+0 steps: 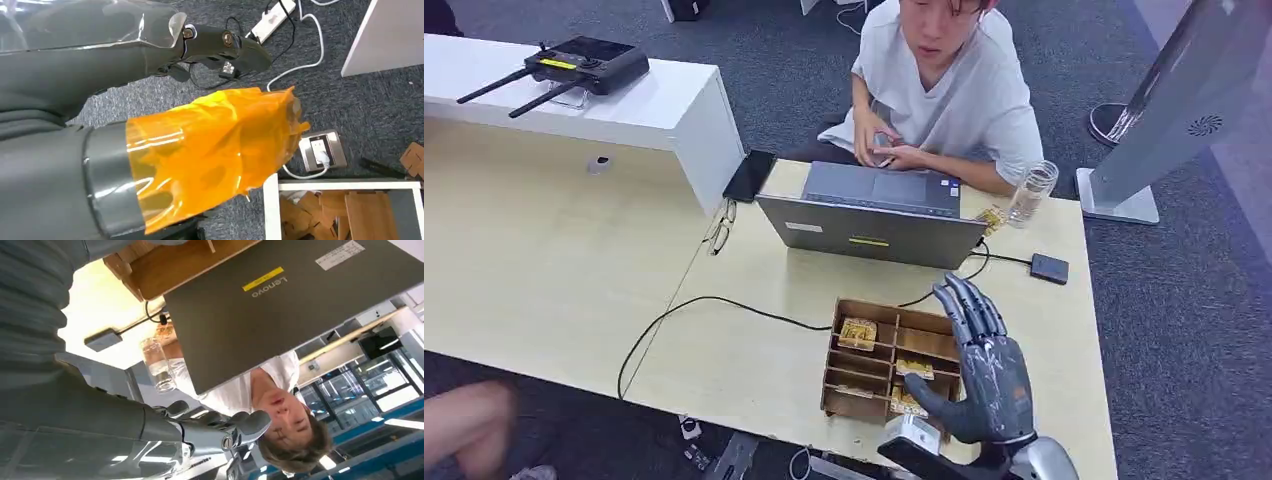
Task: Pass the card to the sensor for recognition and then transmit it.
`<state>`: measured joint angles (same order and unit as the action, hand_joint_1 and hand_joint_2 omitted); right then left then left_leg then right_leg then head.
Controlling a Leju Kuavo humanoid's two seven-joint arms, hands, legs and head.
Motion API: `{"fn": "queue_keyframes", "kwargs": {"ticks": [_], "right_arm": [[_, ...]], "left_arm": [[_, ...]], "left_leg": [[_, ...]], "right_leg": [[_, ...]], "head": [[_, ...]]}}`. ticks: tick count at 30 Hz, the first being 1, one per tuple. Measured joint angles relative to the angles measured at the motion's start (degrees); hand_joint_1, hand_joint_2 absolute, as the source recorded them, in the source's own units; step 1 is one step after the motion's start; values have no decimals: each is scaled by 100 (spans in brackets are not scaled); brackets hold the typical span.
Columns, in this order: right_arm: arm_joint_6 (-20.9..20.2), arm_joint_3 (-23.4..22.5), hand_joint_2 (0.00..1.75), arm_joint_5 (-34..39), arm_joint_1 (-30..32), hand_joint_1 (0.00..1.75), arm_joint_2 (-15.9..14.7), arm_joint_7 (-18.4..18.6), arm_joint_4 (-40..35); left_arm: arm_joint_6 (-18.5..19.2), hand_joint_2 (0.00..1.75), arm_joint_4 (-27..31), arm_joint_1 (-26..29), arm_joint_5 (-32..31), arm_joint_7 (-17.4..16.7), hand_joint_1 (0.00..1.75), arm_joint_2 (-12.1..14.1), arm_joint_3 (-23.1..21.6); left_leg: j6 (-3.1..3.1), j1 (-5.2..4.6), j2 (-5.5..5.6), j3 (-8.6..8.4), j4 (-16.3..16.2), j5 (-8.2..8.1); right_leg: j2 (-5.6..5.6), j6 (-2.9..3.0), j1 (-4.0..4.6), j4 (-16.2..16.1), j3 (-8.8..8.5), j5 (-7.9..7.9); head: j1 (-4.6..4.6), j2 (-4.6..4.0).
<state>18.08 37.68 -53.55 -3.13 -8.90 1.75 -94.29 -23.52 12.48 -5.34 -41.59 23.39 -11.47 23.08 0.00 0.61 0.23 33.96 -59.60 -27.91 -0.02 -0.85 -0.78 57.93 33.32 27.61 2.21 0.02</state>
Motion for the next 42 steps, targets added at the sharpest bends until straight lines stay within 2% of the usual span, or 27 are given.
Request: {"fn": "queue_keyframes", "kwargs": {"ticks": [25, 42], "right_arm": [[-26, 87, 175, -249, 57, 0, 28, 247, 605], [-46, 90, 175, -877, 87, 0, 28, 542, 946]], "left_arm": [[7, 0, 0, -20, -35, -59, 0, 0, -44], [33, 0, 0, -34, -35, -111, 0, 0, -136]], "left_leg": [[0, 0, 0, 0, 0, 0], [0, -1, 0, 1, 0, 0]], "right_leg": [[0, 0, 0, 0, 0, 0], [-1, 0, -1, -1, 0, 0]], "head": [[2, 0], [0, 0]]}}
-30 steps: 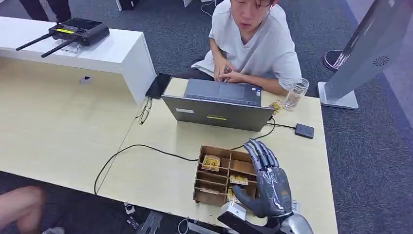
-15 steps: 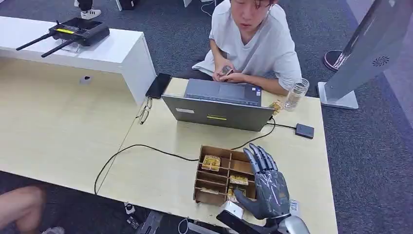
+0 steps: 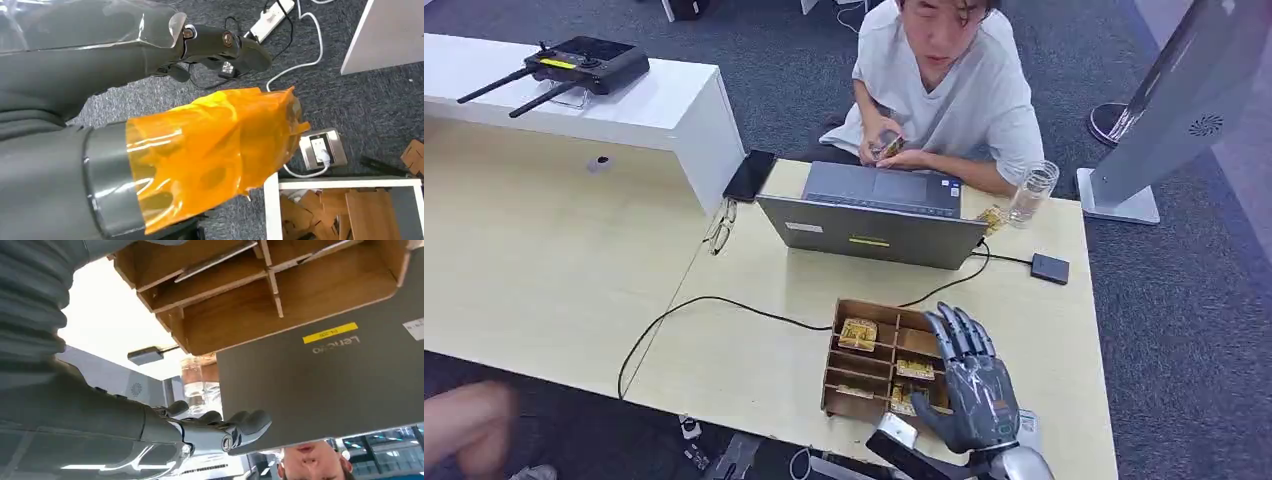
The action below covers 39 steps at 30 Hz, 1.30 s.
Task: Pass the card to the sensor for recognition and then transmit it.
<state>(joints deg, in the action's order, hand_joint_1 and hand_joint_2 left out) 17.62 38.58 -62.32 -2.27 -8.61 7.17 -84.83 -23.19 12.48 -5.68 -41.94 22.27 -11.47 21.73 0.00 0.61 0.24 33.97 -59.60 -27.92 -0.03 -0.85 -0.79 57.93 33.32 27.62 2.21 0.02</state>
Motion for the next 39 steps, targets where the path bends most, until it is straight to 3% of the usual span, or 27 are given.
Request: {"fn": "queue_keyframes", "kwargs": {"ticks": [16, 18, 21, 30, 39], "right_arm": [[-52, 28, 175, -308, -14, 5, 0, 109, 184], [-66, 37, 175, -315, -23, 19, 0, 109, 197], [-68, 39, 175, -332, -36, 54, 2, 109, 229], [-74, 76, 175, -358, -79, 101, 15, 109, 288], [-83, 140, 175, -358, -113, 98, 46, 116, 376]], "left_arm": [[20, 0, 0, -10, 9, -15, 0, 2, -26], [20, 0, 0, -11, 11, -17, 0, 2, -26], [20, 0, 0, -11, 13, -20, 0, 2, -26], [22, 0, 0, -22, 11, -52, 0, 2, -39], [22, 0, 0, -22, 28, -61, 0, 2, -79]], "left_leg": [[0, 0, 0, 1, 0, 0], [0, 0, 0, 1, 0, 0], [0, 0, 0, 2, 0, 0], [0, 0, 0, 1, 0, 0], [0, 0, 1, 2, 0, 0]], "right_leg": [[-1, 0, 0, 0, 0, 0], [-1, 0, 0, 0, 0, 0], [-1, 0, 0, 0, 0, 0], [-1, 0, 0, 0, 0, 0], [-2, 0, 0, 0, 0, 0]], "head": [[0, 0], [0, 0], [2, 0], [0, 0], [2, 0]]}}
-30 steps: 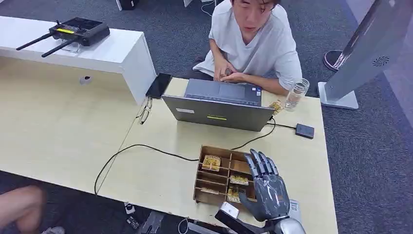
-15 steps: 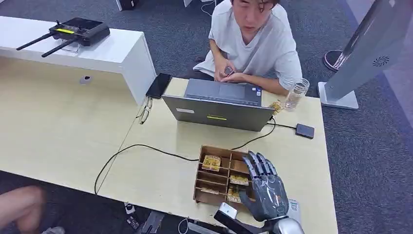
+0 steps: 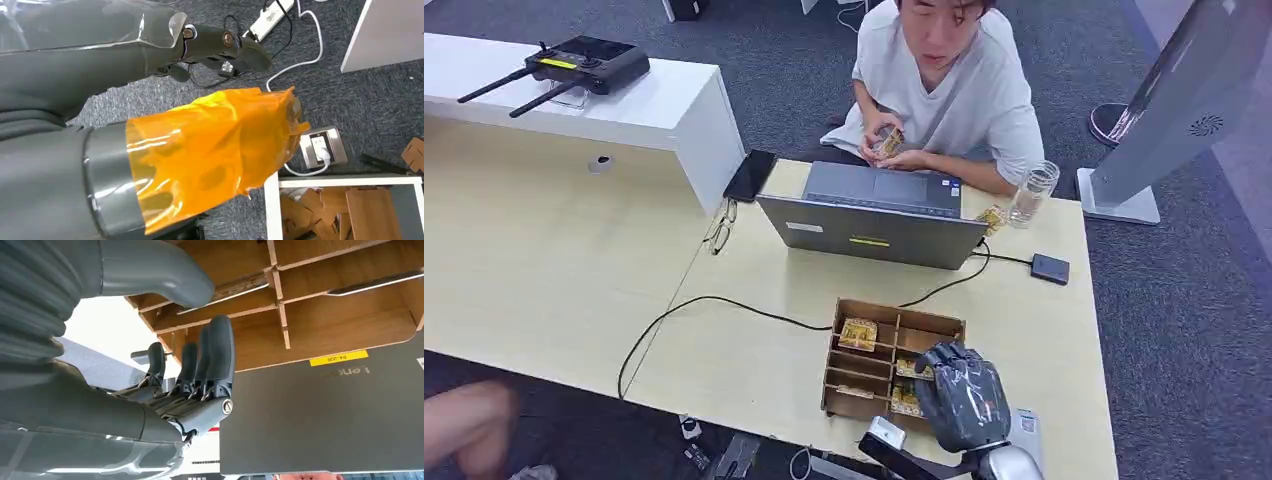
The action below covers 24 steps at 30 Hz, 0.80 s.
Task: Pass the card to the sensor for recognition and then transmit it.
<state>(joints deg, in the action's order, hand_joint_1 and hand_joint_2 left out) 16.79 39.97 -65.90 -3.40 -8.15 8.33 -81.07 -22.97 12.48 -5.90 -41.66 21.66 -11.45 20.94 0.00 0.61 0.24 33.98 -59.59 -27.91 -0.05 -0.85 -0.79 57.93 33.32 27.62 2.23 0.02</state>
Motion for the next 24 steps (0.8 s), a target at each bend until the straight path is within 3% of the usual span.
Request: {"fn": "queue_keyframes", "kwargs": {"ticks": [6, 16, 24], "right_arm": [[0, 5, 175, 0, -22, 99, 0, 2, 39], [-2, 5, 175, 0, -37, 82, 0, 2, 55], [-37, 33, 175, 0, -66, 91, 0, 13, 83]], "left_arm": [[0, 0, 0, 0, 2, -4, 0, 0, -26], [0, 0, 0, -1, 11, -4, 0, 4, -35], [0, 0, 0, -1, 26, -4, 0, 4, -39]], "left_leg": [[0, 0, 0, 0, 0, 0], [0, 0, 0, 1, 0, 0], [0, 0, 0, 1, 0, 0]], "right_leg": [[0, 0, 0, 0, 0, 0], [0, 0, 0, 0, 0, 0], [0, 0, 0, 0, 0, 0]], "head": [[-2, 0], [-2, 0], [-2, 0]]}}
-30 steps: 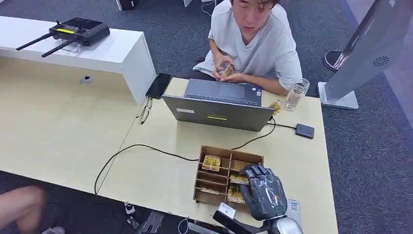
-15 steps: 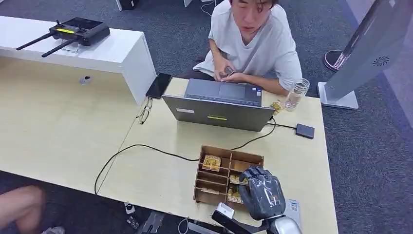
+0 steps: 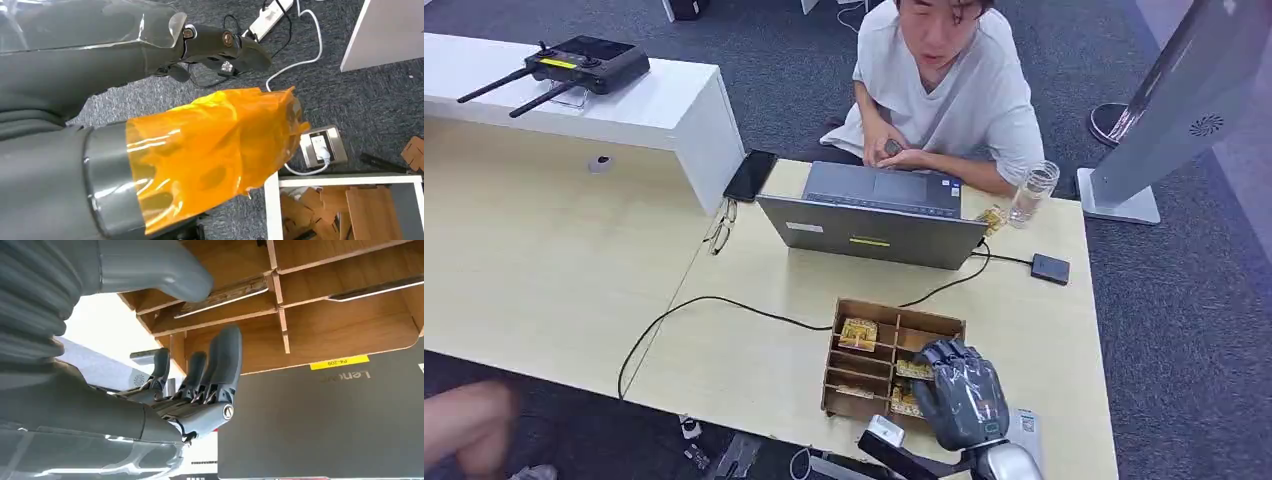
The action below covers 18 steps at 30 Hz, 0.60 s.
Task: Pass the card to the sensor for recognition and then transmit it.
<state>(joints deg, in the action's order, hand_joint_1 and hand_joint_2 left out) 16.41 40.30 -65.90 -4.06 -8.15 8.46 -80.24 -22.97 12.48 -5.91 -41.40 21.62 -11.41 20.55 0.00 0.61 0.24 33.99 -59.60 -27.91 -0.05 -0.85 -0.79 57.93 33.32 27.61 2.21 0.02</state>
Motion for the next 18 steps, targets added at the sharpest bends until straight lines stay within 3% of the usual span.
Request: {"fn": "queue_keyframes", "kwargs": {"ticks": [4, 10, 18], "right_arm": [[-22, 9, 175, 9, -15, 103, 0, 39, 7], [-50, 15, 175, 15, -36, 93, 0, 41, 18], [-66, 61, 175, 33, -63, 93, 0, 41, 57]], "left_arm": [[-2, 0, 0, 0, 4, 0, 0, 0, 0], [-2, 0, 0, 0, 9, 0, 0, 0, 0], [-2, 0, 0, 0, 22, 0, 0, 0, -2]], "left_leg": [[0, 0, 0, 0, 0, 0], [0, 0, 0, 0, 0, 0], [0, 0, 0, 0, 0, 0]], "right_leg": [[0, 0, 0, 0, 0, 0], [0, 0, 0, 0, 0, 0], [0, 0, 0, 0, 0, 0]], "head": [[0, 0], [2, 0], [0, 0]]}}
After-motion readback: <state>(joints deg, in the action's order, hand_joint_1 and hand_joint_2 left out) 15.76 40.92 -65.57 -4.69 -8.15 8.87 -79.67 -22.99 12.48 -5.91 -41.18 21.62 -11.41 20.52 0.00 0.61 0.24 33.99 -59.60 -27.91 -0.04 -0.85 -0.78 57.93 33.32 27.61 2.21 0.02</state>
